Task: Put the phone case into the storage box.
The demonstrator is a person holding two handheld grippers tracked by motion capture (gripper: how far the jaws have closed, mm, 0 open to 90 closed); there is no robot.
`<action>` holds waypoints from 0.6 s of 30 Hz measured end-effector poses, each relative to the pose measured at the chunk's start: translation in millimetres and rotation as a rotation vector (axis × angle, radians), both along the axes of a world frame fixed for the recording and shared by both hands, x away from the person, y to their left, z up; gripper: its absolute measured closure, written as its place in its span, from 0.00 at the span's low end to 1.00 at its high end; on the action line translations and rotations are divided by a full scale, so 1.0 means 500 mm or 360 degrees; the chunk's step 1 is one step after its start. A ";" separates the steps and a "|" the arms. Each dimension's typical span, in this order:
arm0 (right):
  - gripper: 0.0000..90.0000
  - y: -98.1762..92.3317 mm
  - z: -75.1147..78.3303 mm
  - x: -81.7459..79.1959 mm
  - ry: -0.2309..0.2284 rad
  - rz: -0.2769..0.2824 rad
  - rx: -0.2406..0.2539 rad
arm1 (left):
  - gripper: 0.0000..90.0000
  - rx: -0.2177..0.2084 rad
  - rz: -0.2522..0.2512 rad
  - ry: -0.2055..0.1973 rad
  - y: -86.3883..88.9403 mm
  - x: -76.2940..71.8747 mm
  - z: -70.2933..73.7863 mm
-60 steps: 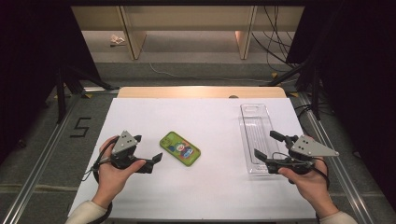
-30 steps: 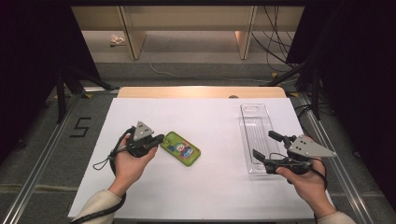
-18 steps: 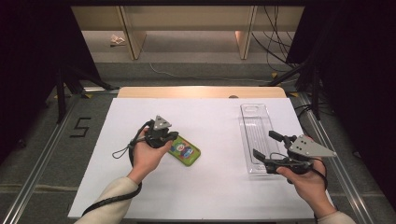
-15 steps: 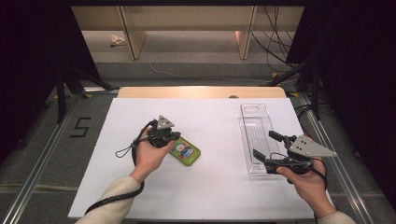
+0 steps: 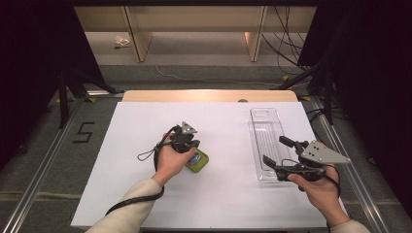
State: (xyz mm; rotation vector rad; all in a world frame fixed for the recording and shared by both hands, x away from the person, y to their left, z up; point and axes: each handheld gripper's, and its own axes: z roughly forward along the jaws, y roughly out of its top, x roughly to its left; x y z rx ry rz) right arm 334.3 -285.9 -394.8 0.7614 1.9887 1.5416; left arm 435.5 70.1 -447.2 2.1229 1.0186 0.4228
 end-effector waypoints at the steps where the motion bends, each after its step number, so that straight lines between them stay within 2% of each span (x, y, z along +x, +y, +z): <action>1: 0.18 0.000 0.000 0.000 0.0000 0.0003 0.0002 | 1.00 0.0007 -0.0006 0.0005 -0.003 0.001 -0.002; 18: 0.17 0.000 -0.001 0.000 0.0002 0.0008 0.0008 | 1.00 0.0057 -0.0015 0.0051 -0.036 0.022 -0.040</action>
